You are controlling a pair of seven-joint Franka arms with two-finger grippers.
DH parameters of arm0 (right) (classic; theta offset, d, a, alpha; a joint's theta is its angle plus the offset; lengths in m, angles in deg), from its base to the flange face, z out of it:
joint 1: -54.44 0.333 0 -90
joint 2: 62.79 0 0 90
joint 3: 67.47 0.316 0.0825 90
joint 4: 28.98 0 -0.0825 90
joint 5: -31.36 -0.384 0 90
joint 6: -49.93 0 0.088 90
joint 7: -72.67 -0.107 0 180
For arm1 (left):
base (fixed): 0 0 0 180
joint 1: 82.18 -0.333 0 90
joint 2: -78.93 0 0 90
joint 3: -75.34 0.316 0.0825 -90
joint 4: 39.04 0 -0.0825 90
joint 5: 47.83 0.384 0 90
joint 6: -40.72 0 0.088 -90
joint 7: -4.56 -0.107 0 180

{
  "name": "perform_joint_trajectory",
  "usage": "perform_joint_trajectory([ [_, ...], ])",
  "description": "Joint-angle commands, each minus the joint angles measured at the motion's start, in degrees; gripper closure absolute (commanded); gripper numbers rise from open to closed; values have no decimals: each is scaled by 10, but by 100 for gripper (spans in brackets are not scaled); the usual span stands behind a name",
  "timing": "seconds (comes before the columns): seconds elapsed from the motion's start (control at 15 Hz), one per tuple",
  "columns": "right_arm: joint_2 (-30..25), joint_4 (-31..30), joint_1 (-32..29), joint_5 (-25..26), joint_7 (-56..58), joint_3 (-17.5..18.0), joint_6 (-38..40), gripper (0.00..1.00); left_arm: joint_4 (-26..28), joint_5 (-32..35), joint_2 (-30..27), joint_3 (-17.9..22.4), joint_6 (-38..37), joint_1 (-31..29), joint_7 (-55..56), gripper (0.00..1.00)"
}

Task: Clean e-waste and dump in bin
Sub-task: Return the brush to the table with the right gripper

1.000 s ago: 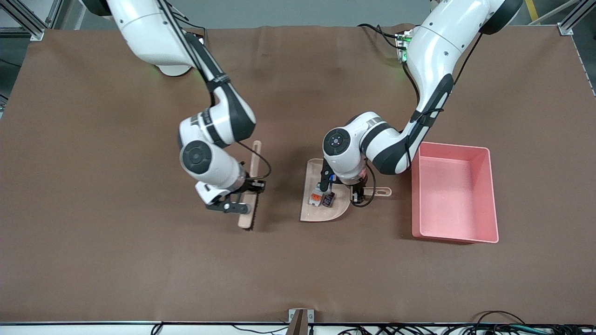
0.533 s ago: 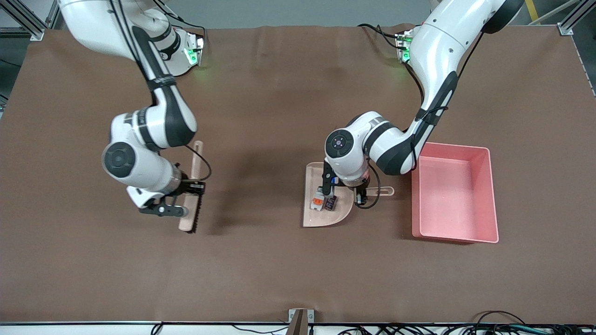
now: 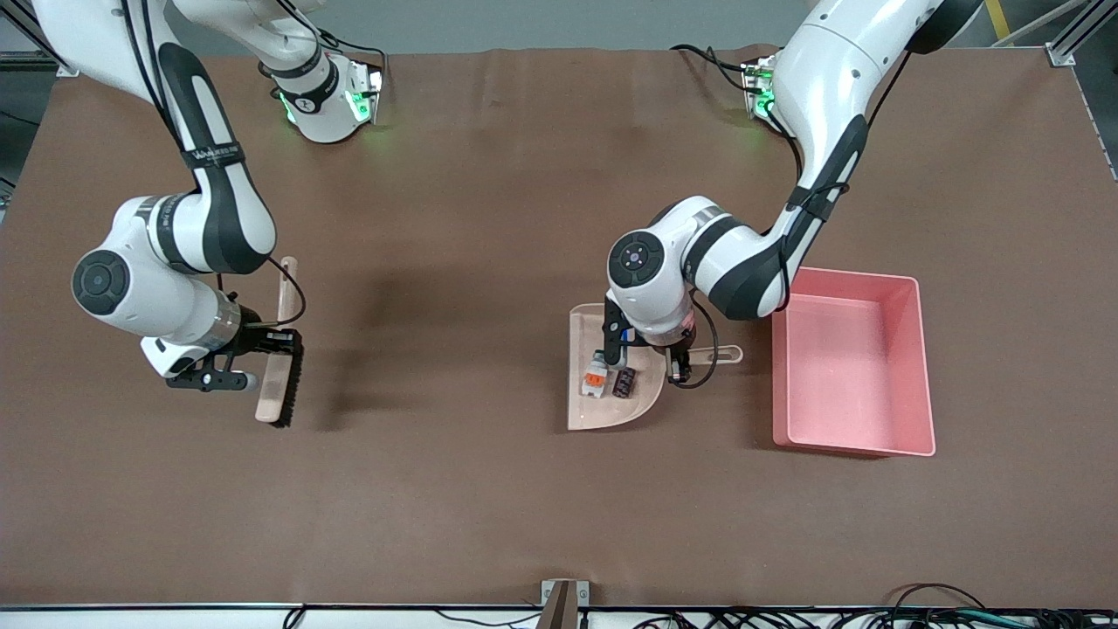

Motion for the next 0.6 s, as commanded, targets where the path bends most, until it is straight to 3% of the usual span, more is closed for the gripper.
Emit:
perform_joint_trajectory([
  [0.0,-19,-54,-33,12,38,11,-54,99,1,-33,-28,-5,-7,-5,5,100],
  [0.2,-18,-96,-47,12,46,11,-105,99,8,-60,-49,-23,7,-43,-2,100],
  [0.33,-18,-124,-66,12,46,11,-135,98,34,-63,-63,-78,21,-114,-10,100],
  [0.53,-18,-142,-79,11,47,11,-136,98,105,-55,-91,-188,48,-266,-52,100],
])
